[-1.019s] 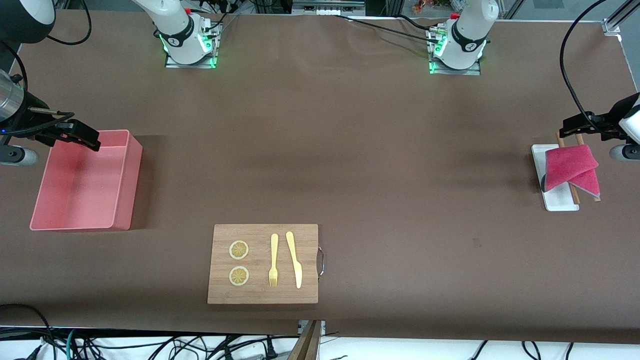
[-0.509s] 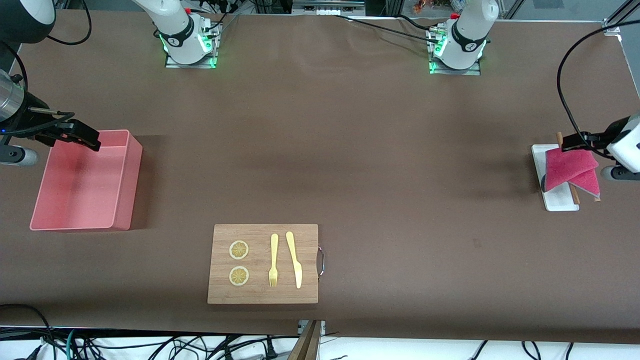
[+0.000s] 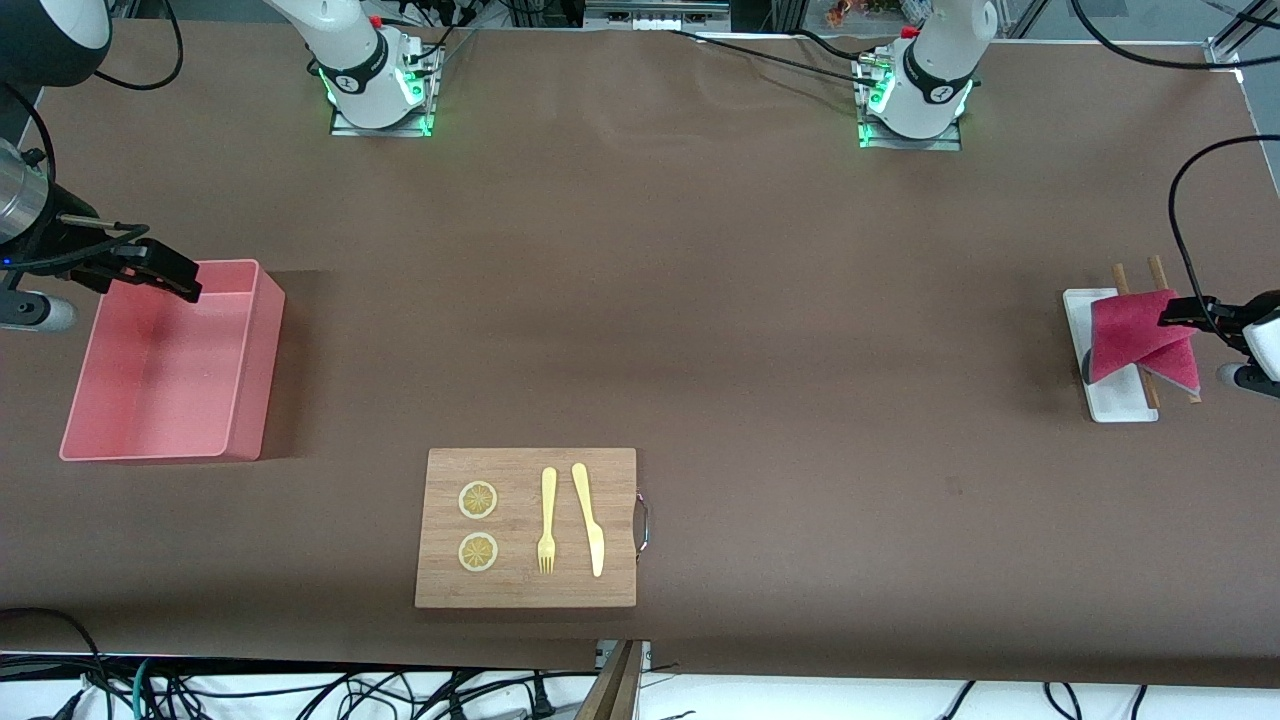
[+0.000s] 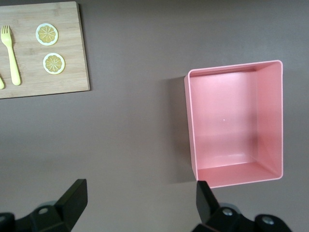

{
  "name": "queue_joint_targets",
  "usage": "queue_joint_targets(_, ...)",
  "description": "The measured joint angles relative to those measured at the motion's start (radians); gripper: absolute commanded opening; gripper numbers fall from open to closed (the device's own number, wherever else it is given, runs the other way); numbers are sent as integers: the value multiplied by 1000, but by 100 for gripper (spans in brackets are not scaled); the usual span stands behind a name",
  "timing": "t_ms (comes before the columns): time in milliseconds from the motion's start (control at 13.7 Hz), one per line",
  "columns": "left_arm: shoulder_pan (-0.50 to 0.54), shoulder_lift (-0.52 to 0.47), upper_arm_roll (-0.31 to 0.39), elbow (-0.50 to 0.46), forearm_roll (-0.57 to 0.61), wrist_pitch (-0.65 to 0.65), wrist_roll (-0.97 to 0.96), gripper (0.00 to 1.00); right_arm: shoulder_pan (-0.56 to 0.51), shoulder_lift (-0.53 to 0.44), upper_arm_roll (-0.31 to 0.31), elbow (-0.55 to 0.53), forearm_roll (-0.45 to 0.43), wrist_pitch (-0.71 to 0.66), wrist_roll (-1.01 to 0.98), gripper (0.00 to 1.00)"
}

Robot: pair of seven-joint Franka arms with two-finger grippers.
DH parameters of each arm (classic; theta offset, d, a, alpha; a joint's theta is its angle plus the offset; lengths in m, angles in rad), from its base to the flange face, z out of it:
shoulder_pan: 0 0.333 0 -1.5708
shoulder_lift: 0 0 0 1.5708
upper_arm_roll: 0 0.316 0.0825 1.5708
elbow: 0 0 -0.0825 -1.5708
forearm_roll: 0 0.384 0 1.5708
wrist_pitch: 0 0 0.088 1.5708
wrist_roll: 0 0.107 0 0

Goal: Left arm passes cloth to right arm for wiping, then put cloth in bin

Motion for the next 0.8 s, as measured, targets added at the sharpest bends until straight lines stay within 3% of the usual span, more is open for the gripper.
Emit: queue_joint_targets(801, 86, 120, 1, 24, 55, 14, 302, 100, -1, 4, 0, 0, 0, 0, 3, 100)
